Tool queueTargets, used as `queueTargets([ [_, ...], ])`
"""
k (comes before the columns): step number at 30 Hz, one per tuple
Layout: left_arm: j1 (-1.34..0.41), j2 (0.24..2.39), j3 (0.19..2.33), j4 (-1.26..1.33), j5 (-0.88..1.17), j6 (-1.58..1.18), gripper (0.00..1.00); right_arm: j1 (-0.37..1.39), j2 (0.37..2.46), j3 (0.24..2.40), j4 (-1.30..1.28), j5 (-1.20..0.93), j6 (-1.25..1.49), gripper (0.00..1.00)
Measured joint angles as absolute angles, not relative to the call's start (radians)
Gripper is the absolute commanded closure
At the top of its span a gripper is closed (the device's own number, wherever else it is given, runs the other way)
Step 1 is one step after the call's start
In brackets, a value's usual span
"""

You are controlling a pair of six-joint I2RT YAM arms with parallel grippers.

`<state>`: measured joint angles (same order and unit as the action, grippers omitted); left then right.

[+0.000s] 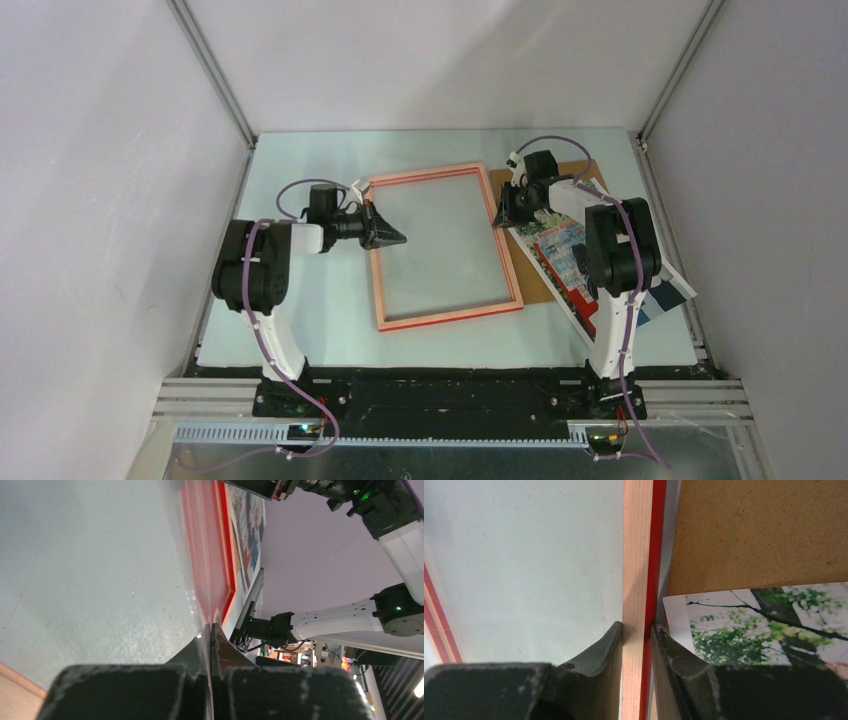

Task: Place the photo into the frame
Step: Place the photo frame item in the photo frame.

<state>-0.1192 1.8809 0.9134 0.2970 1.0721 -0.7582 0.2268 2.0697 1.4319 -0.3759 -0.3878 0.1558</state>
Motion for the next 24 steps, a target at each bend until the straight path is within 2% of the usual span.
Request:
queueTargets([
  [24,-0.123,1.898,0.939,0.146,0.979,-0.687,1.00,0.229,2.070,1.433,-0.376,-0.384,0.156,0.69],
])
